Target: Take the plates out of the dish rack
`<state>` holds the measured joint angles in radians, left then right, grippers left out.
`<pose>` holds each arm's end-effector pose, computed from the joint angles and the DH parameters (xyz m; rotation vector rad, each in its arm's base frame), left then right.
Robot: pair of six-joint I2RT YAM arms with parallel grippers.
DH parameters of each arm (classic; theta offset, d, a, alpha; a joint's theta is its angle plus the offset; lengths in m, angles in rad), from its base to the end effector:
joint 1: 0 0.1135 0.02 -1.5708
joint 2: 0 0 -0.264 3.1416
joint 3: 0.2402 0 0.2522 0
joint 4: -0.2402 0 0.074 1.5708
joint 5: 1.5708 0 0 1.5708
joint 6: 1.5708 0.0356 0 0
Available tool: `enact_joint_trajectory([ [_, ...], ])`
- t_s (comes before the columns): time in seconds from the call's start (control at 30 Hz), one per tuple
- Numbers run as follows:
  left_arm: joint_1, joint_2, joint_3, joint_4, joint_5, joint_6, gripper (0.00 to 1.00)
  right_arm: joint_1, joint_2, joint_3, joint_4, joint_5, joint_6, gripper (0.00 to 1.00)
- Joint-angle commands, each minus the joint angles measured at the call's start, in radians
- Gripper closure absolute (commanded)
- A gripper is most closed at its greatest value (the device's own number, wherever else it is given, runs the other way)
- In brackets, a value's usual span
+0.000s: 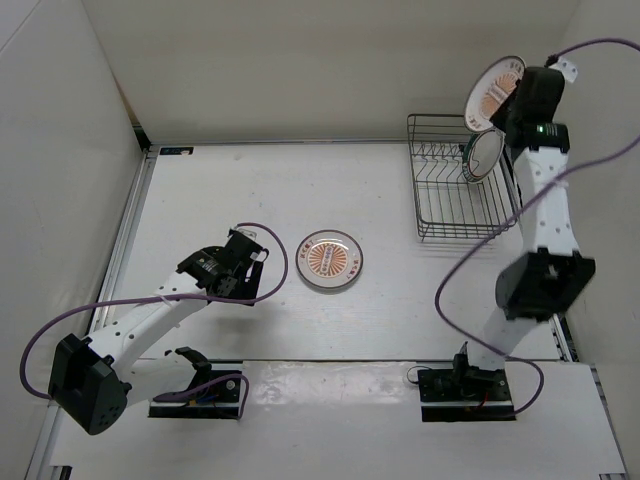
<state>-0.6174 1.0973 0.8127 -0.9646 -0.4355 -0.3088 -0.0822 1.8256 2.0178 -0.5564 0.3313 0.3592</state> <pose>0.1597 -0.0949 0.2364 0.3127 2.6276 0.3319 0.4138 -0.0457 0.4363 0.6308 1.8098 -0.1342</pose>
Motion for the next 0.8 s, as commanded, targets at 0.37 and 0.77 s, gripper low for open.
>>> enact_joint_trajectory([
  [0.37, -0.005, 0.032, 0.023, 0.023, 0.037, 0.013, 0.0, 0.372, -0.565, -1.017, 0.292, -0.755, 0.29, 1.0],
  [0.77, -0.004, 0.065, 0.02, 0.015, 0.024, 0.017, 0.0, 0.547, -0.419, -1.26, 0.59, -0.701, 0.4, 1.0],
])
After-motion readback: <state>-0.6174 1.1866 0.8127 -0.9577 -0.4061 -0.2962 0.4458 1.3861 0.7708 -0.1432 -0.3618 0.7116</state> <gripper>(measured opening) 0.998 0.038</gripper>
